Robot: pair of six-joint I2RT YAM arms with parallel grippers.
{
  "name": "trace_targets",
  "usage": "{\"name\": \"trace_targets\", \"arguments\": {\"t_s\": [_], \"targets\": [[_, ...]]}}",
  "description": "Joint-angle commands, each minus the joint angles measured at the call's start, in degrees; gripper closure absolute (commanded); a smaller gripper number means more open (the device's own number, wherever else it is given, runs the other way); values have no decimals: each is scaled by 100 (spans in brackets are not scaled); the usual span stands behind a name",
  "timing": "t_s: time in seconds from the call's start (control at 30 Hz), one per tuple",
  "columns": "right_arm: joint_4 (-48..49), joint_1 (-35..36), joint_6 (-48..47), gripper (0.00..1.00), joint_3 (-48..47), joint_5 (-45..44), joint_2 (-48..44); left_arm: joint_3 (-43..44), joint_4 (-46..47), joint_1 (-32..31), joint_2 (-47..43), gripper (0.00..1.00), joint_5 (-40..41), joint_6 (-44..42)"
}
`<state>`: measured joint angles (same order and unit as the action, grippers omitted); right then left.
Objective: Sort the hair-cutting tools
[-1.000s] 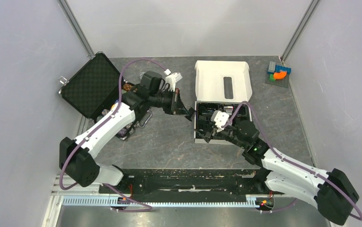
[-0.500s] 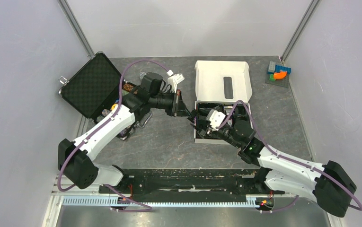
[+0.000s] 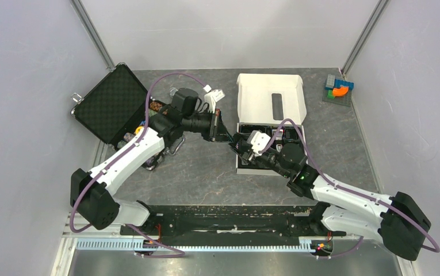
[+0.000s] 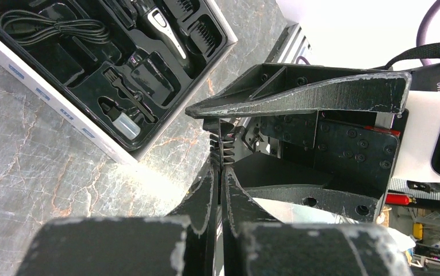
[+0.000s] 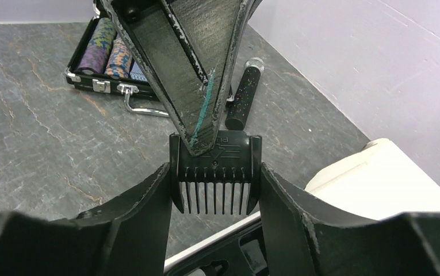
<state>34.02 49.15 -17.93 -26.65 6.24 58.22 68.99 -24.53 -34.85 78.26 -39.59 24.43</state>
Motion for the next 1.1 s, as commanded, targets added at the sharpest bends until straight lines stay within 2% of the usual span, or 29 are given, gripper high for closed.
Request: {"name": "trace_targets", "arguments": {"t_s": [0.0,0.13,0.2,0.23,0.3,0.33,0.47,0.63,0.87,1.07], "targets": [[-149,26,46,59,-439,41,34,70,136,-59,-11,95,-221,146],[-493,25,249,69,-513,-78,-52,141,-33,-53,-28,86,2,-6],[-777,29,415,70,-578,-208,-110,175,-126,-56,-62,69,247,-105],[-992,27,503,71,-622,-291,-124,192,-172,-49,-108,57,366,-148],[-1492,26,760,73,-758,-559,-139,228,-270,-53,-200,39,715,-279],[-1823,25,931,74,-845,-759,-132,237,-324,-50,-284,34,947,-357],[-3043,23,1768,75,-1096,-1835,-72,222,-484,-5,-642,26,2041,-648],[-4632,-5,3298,71,-1342,-3158,125,40,-702,69,-1178,20,4321,-897],[-4919,-152,4290,65,-1167,-3315,426,-583,-433,179,-2060,8,6171,-1374],[-5061,-243,4630,58,-1202,-3213,968,-1239,-104,188,-2376,7,6714,-1467]]}}
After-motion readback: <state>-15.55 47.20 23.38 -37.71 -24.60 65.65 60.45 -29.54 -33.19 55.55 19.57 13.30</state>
